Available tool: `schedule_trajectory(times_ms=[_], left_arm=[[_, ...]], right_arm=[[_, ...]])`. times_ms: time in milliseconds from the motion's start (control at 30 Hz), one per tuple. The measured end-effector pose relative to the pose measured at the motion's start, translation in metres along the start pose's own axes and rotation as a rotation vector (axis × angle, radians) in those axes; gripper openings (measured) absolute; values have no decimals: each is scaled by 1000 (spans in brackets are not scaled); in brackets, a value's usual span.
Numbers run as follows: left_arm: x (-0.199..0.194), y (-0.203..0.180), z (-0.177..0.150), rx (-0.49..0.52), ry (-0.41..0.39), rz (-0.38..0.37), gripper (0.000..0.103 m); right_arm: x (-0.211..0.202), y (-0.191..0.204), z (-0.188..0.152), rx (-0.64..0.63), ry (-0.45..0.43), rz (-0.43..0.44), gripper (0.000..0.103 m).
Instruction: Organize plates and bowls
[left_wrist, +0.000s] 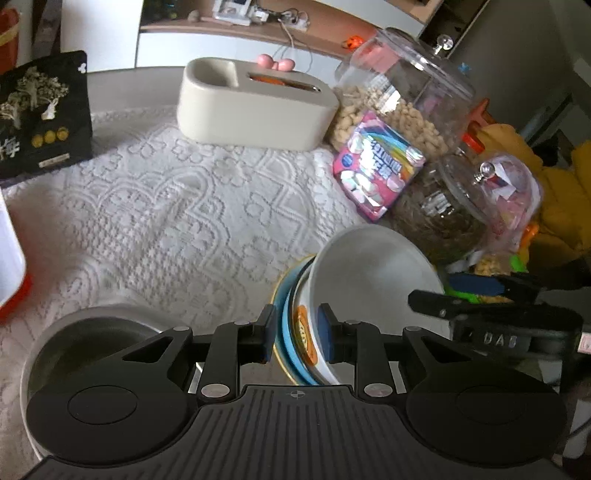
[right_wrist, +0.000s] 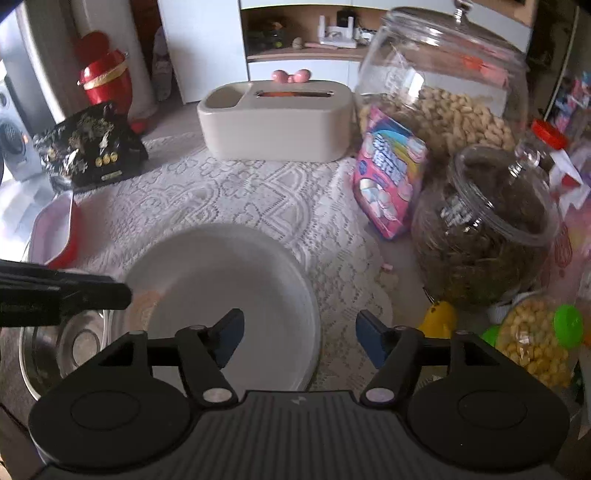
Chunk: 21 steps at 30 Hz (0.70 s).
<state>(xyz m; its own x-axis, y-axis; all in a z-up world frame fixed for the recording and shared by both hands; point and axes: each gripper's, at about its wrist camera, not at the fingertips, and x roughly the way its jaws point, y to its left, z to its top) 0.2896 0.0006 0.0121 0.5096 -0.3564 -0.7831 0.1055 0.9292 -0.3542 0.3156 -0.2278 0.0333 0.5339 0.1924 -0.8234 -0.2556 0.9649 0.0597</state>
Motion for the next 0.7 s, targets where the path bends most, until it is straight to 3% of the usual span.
schedule_trajectory(times_ms=[167, 333, 533, 700], left_arm=[[4, -2, -9, 4, 19, -29, 27], [-4, 4, -17, 7, 10, -48, 26], [-39, 40, -21, -7, -90, -23, 26], [-68, 92, -38, -93, -189, 9, 26]], right_arm=[[-1, 7, -5, 4, -1, -8, 69], [-7, 33, -5, -96, -36, -66, 71], [-37, 83, -1, -281, -163, -175, 76], [-44, 131, 10, -343, -194, -134, 77]])
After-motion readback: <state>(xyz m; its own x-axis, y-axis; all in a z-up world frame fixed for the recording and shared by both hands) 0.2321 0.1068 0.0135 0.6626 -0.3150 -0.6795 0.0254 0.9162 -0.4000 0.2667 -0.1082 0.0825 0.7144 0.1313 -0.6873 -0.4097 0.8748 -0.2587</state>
